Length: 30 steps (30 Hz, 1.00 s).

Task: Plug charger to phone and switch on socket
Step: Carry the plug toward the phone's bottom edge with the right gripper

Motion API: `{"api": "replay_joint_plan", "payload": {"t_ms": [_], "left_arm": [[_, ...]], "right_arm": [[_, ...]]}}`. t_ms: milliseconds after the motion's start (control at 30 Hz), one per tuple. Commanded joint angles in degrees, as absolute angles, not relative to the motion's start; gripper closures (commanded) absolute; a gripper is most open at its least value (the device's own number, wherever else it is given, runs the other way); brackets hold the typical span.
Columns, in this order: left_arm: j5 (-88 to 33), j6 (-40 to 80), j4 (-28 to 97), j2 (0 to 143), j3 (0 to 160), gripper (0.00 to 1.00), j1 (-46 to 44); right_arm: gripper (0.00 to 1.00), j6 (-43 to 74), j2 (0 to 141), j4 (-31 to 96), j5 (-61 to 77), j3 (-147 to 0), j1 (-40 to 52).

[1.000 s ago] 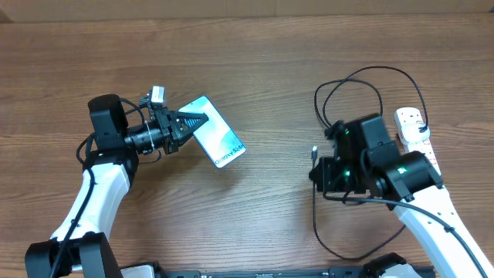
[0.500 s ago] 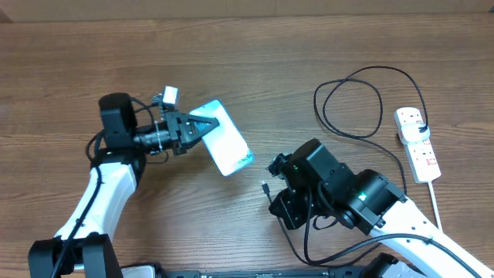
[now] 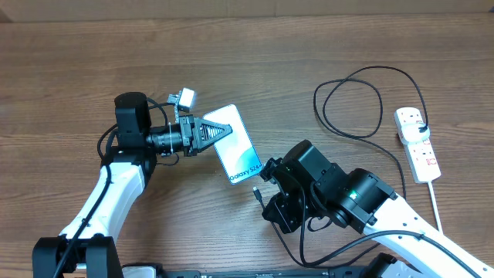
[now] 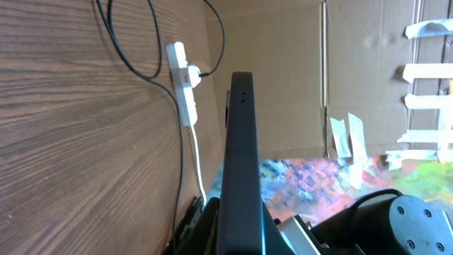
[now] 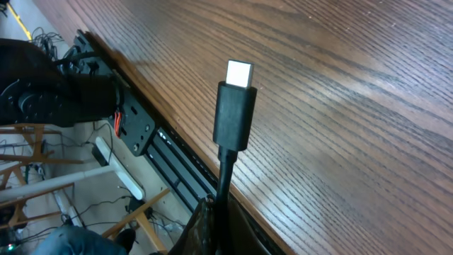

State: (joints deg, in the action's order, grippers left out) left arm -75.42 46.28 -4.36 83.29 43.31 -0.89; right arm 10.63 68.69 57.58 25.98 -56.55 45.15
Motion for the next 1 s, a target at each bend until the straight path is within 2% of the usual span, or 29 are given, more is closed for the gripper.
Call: {"api": "replay_joint_plan", "payload": {"t_ms": [0, 400, 733, 833, 967], "left_arm": [[-72.7, 45.9, -4.6, 83.2, 43.6, 0.96, -0.8], [-68.5, 51.9, -4.5, 83.2, 43.6, 0.96, -0.8], [-67.2, 52.8, -6.3, 84.5, 43.6, 0.96, -1.7], [-68.8, 52.8, -9.7, 88.2, 43.8, 0.96, -2.6], [-76.8, 55.7, -16.6, 96.2, 45.8, 0.96, -3.1]], "right_arm": [[0.96, 10.4, 68.5, 57.1, 27.3, -56.6, 45.5], [0.96, 21.3, 68.5, 50.0, 27.7, -56.6, 45.5], [0.96, 21.3, 68.5, 49.8, 27.5, -56.6, 45.5], [0.96, 21.3, 68.5, 49.8, 27.5, -56.6, 45.5], [0.96, 21.3, 68.5, 50.1, 27.5, -56.6, 45.5]]}}
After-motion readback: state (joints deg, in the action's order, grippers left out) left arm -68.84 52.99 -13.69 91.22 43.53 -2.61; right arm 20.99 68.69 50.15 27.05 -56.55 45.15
